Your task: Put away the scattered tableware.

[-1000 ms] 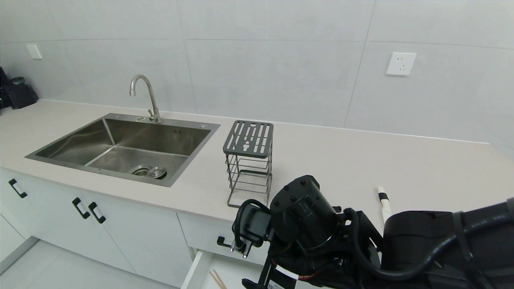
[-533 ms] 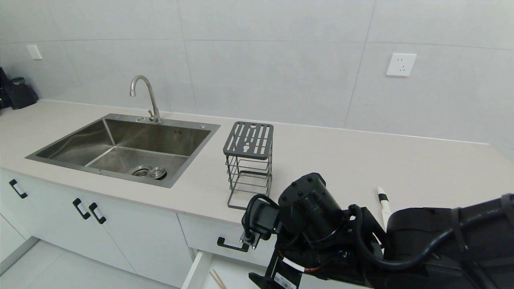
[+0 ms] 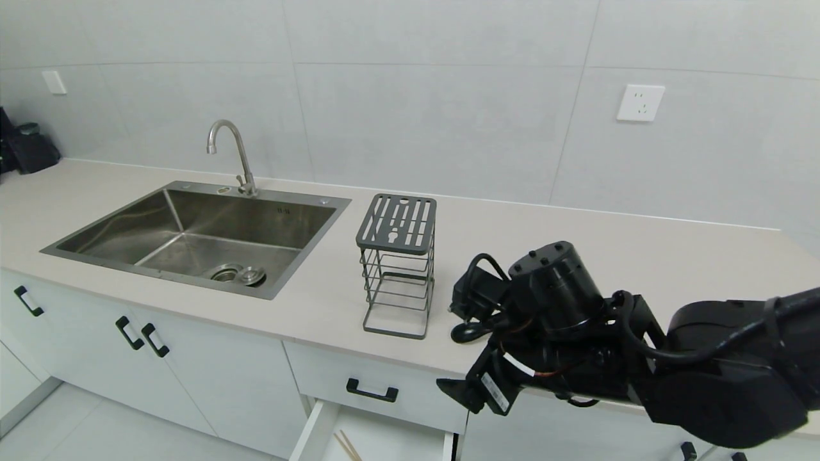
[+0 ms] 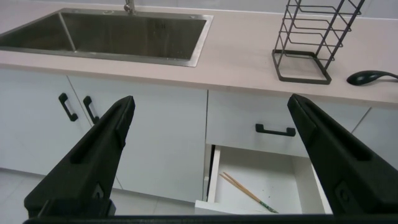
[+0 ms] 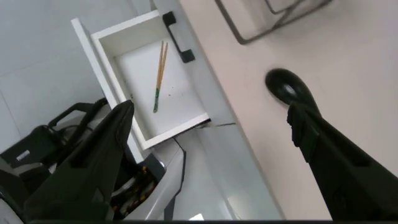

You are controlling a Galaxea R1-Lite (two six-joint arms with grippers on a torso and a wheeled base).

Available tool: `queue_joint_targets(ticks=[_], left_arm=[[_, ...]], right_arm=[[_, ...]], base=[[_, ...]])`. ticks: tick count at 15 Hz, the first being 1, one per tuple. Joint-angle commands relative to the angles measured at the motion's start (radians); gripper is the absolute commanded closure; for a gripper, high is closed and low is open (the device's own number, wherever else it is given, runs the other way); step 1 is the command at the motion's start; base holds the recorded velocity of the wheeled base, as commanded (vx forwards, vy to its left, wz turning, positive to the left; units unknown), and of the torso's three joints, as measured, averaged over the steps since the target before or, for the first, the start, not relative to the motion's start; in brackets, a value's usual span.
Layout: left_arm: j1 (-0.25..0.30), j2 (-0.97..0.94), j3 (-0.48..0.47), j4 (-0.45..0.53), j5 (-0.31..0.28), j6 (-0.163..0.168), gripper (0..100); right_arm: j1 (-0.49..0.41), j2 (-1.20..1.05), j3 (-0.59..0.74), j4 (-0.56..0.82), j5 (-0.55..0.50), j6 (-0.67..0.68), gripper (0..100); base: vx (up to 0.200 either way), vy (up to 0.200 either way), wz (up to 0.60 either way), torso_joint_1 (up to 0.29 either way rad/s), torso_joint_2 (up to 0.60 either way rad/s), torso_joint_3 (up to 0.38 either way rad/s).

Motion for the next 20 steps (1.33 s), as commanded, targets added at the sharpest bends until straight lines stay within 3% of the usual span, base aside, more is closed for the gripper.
queue_joint_targets(ticks=[1, 13, 15, 17, 20], left_arm=[[0.000, 0.002, 0.000, 0.000, 0.000, 0.000, 0], [0.000, 0.002, 0.000, 0.000, 0.000, 0.000, 0], [0.000, 0.002, 0.000, 0.000, 0.000, 0.000, 0], [0.000, 0.002, 0.000, 0.000, -0.001, 0.000, 0], [0.000, 0.002, 0.000, 0.000, 0.000, 0.002, 0]], right_arm=[[-0.084, -0.051, 0.097, -0.024, 0.043, 0.010, 0], [-0.151, -0.042, 0.089, -0.033, 0.041, 0.009, 0], [-0.205, -0.031, 0.059, -0.035, 0.044, -0.005, 0], [-0.277, -0.016, 0.054, -0.030, 0.046, -0.109, 0], [-0.292, 0.070, -0.034, -0.032, 0.050, -0.132, 0]], base=[[0.000, 0.000, 0.00, 0.000, 0.00, 0.000], [0.000, 0.000, 0.00, 0.000, 0.00, 0.000], [0.000, 0.000, 0.00, 0.000, 0.00, 0.000], [0.000, 0.000, 0.00, 0.000, 0.00, 0.000], [0.000, 0.000, 0.00, 0.000, 0.00, 0.000]])
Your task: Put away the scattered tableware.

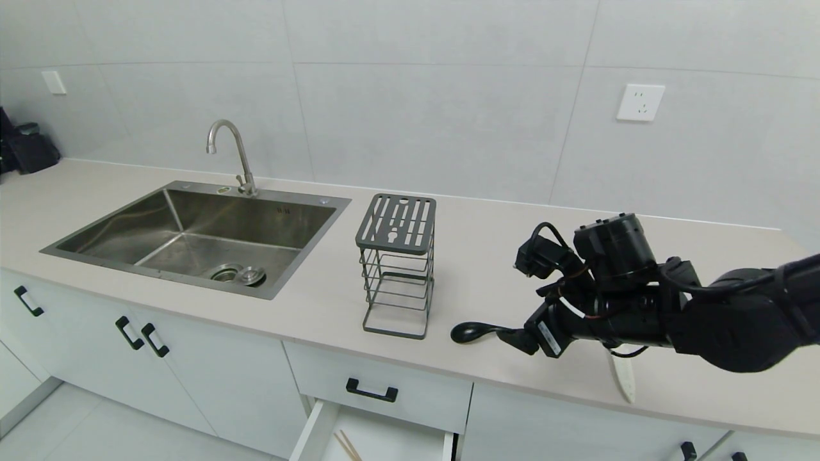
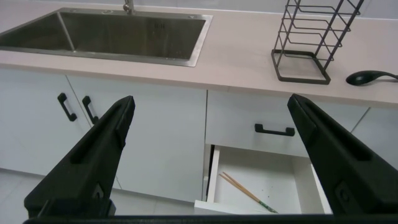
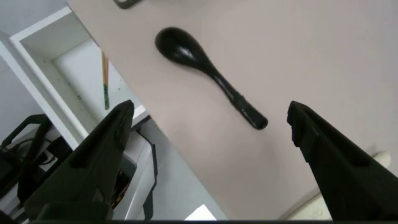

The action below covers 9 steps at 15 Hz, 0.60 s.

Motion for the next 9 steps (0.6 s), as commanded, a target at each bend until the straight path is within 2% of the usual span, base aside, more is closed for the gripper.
queue_joint_targets(ticks=[1, 5, 9], left_arm=[[0.000, 0.002, 0.000, 0.000, 0.001, 0.000, 0], [0.000, 0.002, 0.000, 0.000, -0.001, 0.001, 0], [0.000, 0.002, 0.000, 0.000, -0.001, 0.000, 0]], right_arm=[[-0.003, 0.131, -0.088, 0.000, 0.005, -0.004, 0], [0.002, 0.241, -0.139, 0.000, 0.039, -0.003, 0], [-0.007, 0.260, -0.148, 0.004, 0.044, 0.003, 0]], base=[[0.000, 0.000, 0.00, 0.000, 0.00, 0.000], [0.000, 0.000, 0.00, 0.000, 0.00, 0.000], [0.000, 0.000, 0.00, 0.000, 0.00, 0.000]])
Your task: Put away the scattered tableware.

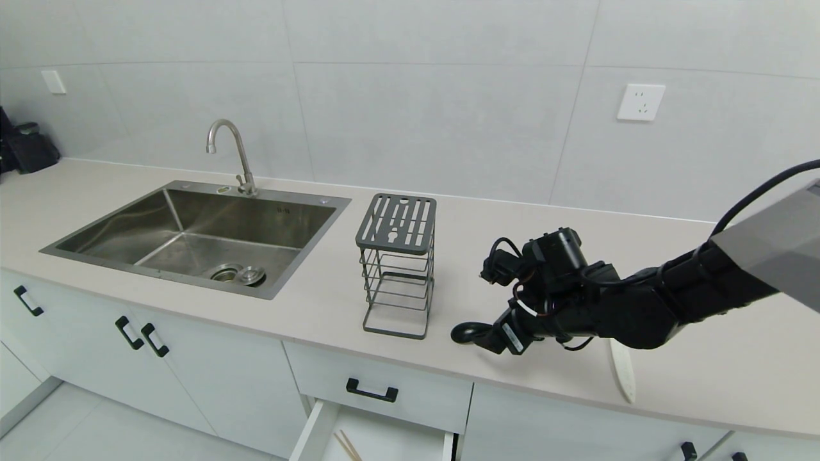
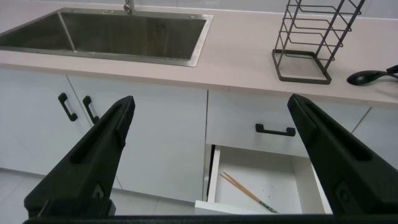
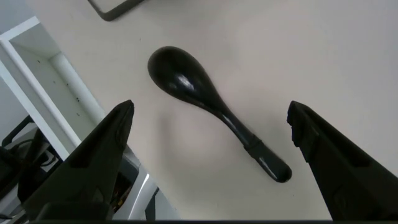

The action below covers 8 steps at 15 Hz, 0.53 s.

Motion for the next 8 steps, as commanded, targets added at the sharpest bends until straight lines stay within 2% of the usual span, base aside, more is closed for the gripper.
queue_joint_targets(ticks=[1, 6, 8], left_arm=[[0.000, 0.002, 0.000, 0.000, 0.001, 0.000, 0], [0.000, 0.002, 0.000, 0.000, -0.001, 0.000, 0], [0.000, 0.002, 0.000, 0.000, 0.001, 0.000, 0]], right_arm=[[0.000, 0.020, 0.011, 0.002, 0.002, 0.001, 0], [0.009, 0.046, 0.011, 0.005, -0.006, 0.004, 0], [0.009, 0.068, 0.003, 0.002, -0.007, 0.049, 0]], base=[[0.000, 0.000, 0.00, 0.000, 0.00, 0.000], [0.000, 0.000, 0.00, 0.000, 0.00, 0.000], [0.000, 0.000, 0.00, 0.000, 0.00, 0.000]])
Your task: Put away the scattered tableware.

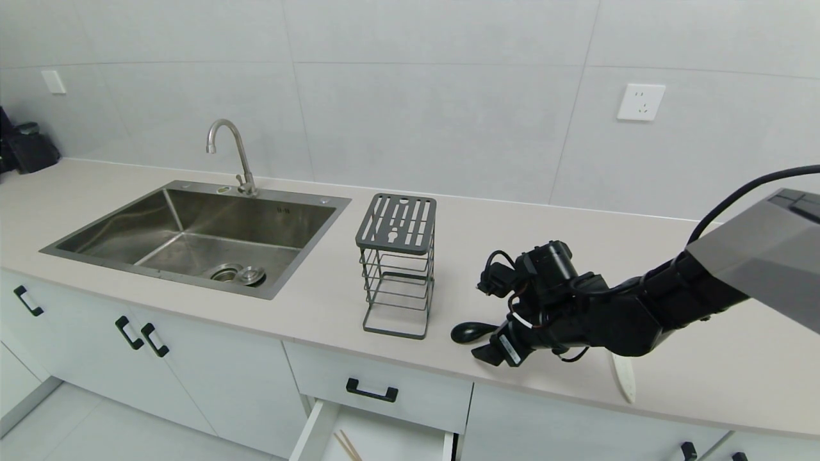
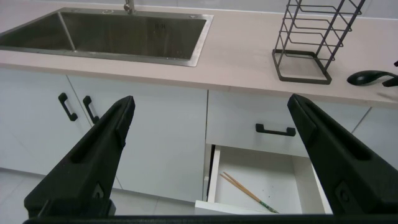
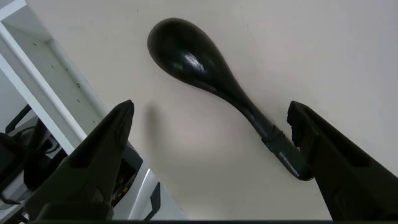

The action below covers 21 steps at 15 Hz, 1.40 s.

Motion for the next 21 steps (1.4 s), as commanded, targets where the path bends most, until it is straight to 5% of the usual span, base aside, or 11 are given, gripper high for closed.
queue_joint_targets(ticks=[1, 12, 13, 21], left_arm=[[0.000, 0.002, 0.000, 0.000, 0.001, 0.002, 0], [0.000, 0.002, 0.000, 0.000, -0.001, 0.000, 0], [0.000, 0.002, 0.000, 0.000, -0.001, 0.000, 0], [0.000, 0.002, 0.000, 0.000, -0.001, 0.002, 0]], right_arm=[[-0.001, 0.032, -0.011, -0.003, -0.001, 0.025, 0], [0.001, 0.100, -0.074, -0.004, -0.001, 0.030, 0], [0.001, 0.104, -0.077, -0.004, -0.001, 0.030, 100], [0.015, 0.110, -0.077, -0.004, -0.001, 0.027, 100]], base=[[0.000, 0.000, 0.00, 0.000, 0.00, 0.000], [0.000, 0.000, 0.00, 0.000, 0.00, 0.000], [0.000, 0.000, 0.00, 0.000, 0.00, 0.000], [0.000, 0.000, 0.00, 0.000, 0.00, 0.000]])
